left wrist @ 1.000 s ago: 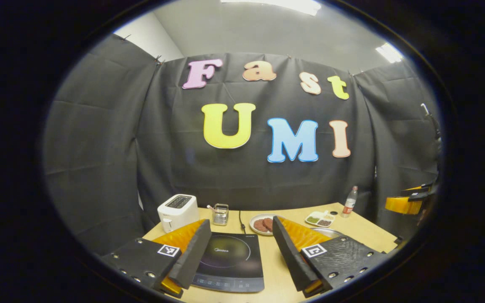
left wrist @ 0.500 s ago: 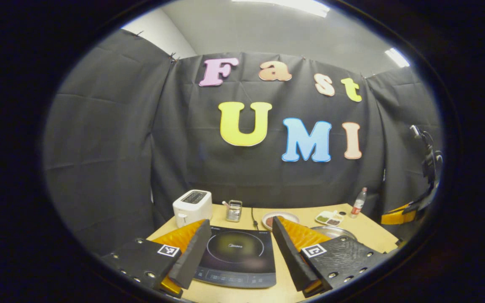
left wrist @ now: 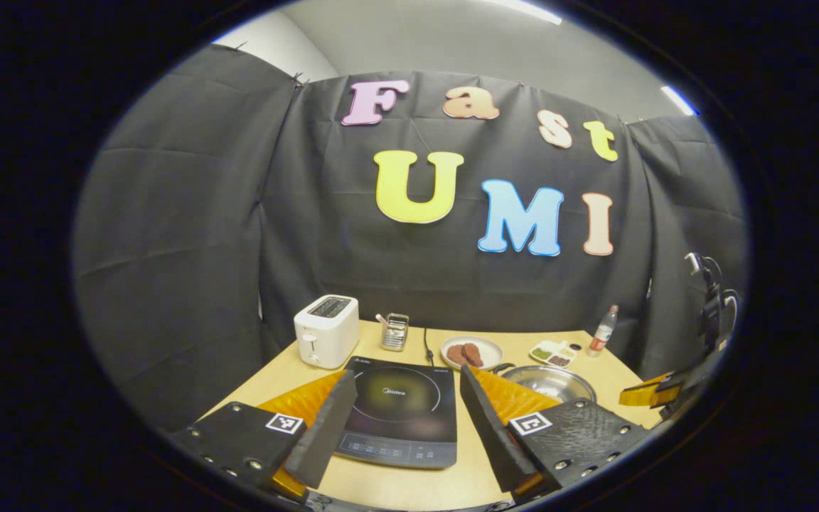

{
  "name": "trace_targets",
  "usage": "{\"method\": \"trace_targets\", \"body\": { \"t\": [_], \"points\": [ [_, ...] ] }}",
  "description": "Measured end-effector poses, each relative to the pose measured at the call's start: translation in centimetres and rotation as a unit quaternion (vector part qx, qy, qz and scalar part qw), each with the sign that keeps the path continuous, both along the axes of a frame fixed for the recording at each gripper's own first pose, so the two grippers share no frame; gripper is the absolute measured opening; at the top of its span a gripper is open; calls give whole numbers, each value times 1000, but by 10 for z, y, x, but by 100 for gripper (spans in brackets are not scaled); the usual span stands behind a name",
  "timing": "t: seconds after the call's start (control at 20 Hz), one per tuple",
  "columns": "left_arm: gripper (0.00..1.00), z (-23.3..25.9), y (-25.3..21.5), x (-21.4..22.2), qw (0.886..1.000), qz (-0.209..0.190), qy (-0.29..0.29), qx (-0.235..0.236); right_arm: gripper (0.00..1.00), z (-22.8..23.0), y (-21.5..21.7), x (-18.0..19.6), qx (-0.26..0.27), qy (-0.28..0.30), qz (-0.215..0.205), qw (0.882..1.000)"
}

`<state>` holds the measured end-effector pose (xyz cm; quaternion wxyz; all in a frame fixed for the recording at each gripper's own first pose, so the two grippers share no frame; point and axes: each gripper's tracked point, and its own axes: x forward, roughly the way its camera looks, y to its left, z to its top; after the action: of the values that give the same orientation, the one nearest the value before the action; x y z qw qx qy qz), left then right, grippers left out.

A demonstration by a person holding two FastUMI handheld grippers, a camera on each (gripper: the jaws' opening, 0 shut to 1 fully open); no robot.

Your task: First push the handle of the pot to place it horizontally, then grasp the pot with both hands and set it on the induction cooktop.

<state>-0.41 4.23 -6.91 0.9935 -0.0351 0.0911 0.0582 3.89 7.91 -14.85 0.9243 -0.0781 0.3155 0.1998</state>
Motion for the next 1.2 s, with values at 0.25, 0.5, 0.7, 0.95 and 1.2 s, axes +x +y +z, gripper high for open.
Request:
{"method": "trace_targets", "body": {
  "t": [0.25, 0.5, 0.7, 0.95, 1.2],
  "points": [
    [87, -8, -29, 9, 1000, 1, 19, -4, 2, -30, -17, 4, -2, 43, 2, 999],
    [89, -15, -66, 13, 998, 22, 30, -59, 2, -70, -21, 2, 13, 119, 22, 993],
    [90, -26, -81, 13, 996, 29, 48, -66, 0, -97, -17, 9, 31, 172, 33, 984],
    [87, -37, -86, 11, 994, 50, 62, -70, 2, -118, -3, 17, 49, 214, 58, 974],
    [90, -38, -98, 17, 994, 56, 66, -61, 2, -144, 0, 28, 28, 234, 69, 969]
  ]
}}
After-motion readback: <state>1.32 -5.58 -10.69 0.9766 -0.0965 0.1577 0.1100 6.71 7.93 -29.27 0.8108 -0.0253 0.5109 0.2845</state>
